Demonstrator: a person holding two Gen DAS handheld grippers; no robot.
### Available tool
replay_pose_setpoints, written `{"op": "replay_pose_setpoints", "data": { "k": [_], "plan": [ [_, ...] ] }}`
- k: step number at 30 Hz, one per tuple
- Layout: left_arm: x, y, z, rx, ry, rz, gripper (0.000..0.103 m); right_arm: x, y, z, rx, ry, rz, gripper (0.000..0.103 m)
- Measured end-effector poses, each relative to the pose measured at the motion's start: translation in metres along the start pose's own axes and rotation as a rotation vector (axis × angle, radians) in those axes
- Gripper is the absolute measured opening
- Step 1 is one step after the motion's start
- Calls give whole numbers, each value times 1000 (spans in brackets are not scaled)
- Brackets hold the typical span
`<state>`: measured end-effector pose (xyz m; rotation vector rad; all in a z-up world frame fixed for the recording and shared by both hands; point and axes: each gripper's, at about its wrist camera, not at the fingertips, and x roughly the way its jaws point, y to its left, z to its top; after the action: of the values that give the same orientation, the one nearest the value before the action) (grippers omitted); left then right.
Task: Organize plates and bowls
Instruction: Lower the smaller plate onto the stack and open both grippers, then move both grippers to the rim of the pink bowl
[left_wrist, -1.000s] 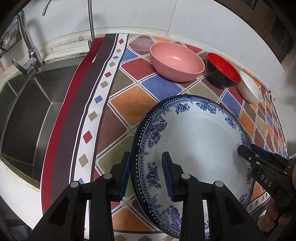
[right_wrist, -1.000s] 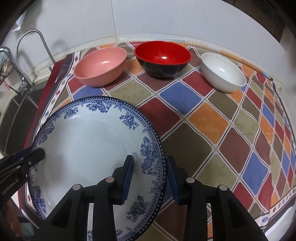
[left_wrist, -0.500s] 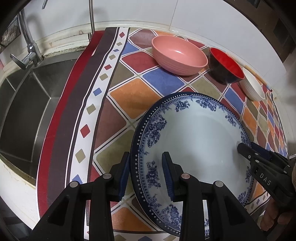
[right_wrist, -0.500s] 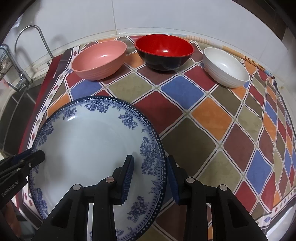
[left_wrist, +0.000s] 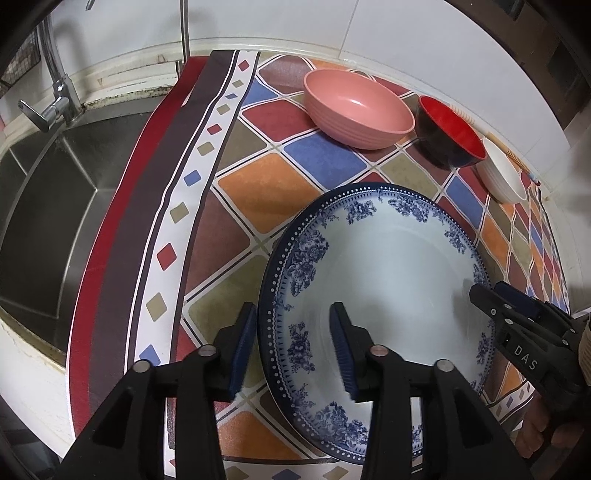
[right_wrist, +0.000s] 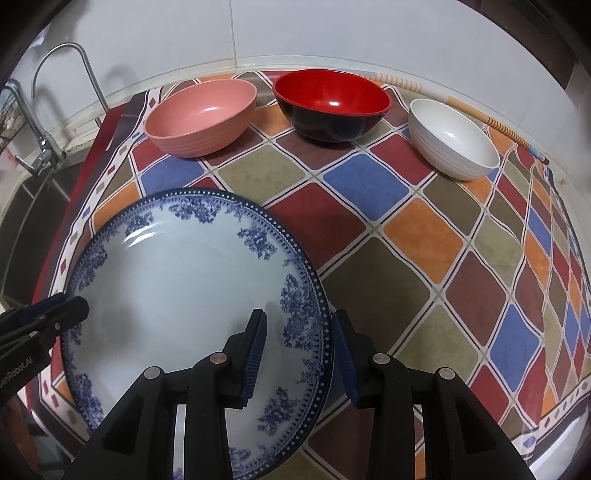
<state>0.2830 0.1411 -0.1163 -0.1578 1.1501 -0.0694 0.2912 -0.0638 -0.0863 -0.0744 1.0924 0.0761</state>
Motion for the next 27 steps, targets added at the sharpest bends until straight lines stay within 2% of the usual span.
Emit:
{"op": "replay_pose_setpoints", "data": {
  "k": [4, 10, 27],
  "plan": [
    [-10, -1, 2, 17, -42, 27, 50, -3, -2, 2, 12, -16, -1, 47],
    [-27, -5, 8, 46, -103, 31, 51, -17, -2, 7, 14, -63, -6, 47],
    [-60, -8, 44, 86, -226, 21, 50, -54, 4, 42, 21, -196, 102, 47]
  ]
}}
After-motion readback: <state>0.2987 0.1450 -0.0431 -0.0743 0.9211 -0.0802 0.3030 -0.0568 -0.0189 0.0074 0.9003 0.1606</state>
